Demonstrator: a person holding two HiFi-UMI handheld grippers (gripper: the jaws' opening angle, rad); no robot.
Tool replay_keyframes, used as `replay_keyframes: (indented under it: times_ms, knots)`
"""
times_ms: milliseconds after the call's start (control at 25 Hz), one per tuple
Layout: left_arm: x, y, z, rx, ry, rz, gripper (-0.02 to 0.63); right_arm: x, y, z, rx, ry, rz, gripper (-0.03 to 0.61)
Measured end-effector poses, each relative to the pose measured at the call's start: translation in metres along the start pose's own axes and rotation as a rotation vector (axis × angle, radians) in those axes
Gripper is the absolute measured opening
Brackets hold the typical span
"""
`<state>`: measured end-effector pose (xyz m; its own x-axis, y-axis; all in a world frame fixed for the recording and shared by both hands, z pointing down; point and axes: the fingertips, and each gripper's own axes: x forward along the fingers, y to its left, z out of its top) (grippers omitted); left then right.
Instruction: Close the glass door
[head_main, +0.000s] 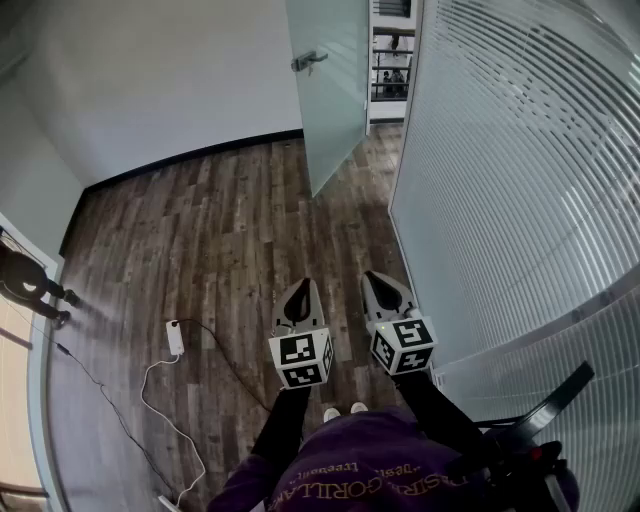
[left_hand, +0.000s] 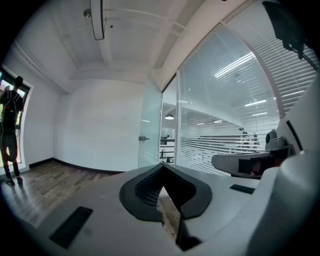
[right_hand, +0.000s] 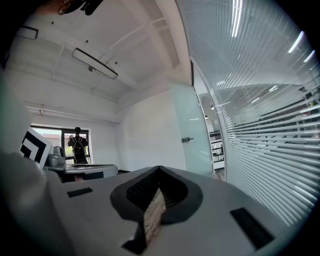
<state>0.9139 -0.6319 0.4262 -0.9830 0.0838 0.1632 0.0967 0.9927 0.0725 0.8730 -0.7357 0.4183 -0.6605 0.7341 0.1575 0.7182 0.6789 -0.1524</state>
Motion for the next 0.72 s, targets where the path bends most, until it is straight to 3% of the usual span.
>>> replay_keyframes:
  times_ms: [320,720]
  knots:
    - [0.006,0.011,0.047,0.07,-0.097,0.024,0.002,0.014,0.005,0.034,-0.043,-0.056,0.011,-0.003]
    - [-0.005,0.012,0.036,0.059,-0.105,0.05,0.002,0.011,0.002,0.025,-0.028,-0.06,0.003,-0.003]
